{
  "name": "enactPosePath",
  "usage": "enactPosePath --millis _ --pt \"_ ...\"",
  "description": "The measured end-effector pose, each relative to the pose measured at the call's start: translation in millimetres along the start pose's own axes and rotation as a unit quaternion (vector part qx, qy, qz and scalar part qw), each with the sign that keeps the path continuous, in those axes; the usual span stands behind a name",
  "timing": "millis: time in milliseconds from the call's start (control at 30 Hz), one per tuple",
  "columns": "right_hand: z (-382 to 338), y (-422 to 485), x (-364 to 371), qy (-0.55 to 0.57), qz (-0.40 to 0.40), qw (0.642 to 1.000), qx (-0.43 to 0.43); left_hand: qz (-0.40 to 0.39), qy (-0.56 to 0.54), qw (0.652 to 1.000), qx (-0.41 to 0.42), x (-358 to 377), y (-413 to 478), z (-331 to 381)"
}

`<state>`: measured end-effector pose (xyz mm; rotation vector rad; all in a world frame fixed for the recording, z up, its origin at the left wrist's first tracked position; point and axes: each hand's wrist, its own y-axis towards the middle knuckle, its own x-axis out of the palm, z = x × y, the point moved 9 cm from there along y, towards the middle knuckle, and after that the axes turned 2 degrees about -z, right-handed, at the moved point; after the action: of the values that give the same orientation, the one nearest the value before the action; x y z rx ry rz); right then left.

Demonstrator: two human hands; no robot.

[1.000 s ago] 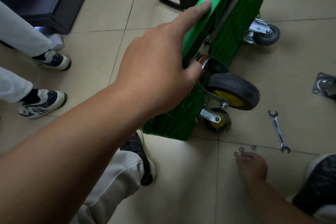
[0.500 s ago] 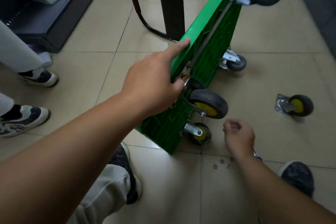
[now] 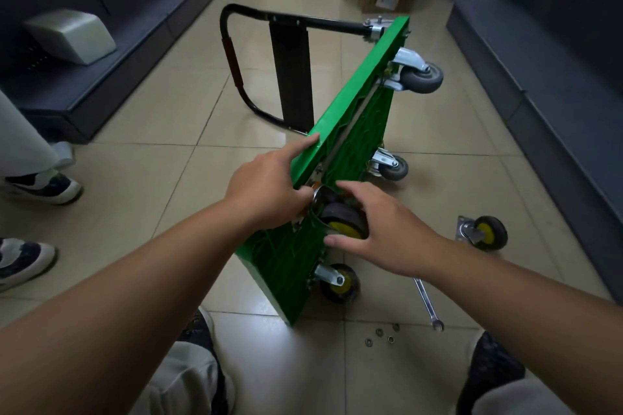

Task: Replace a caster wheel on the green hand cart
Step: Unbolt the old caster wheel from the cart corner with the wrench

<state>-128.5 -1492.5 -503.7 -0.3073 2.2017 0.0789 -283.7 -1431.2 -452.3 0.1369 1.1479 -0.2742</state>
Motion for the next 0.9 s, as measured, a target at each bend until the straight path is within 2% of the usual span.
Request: enactPosePath --millis 167,400,900 --pt "5 14 12 0.001 -0.012 1.0 0.019 -0.01 0.005 1.0 0.012 0 2 -3" --pt "15 23 26 0.094 0.012 0.995 0.036 -0.017 0.01 0.999 0.039 -3 3 -6" --pt "12 19 26 0.082 0.027 0.996 0.031 -0.002 -0.033 0.999 0.017 -4 1 -5"
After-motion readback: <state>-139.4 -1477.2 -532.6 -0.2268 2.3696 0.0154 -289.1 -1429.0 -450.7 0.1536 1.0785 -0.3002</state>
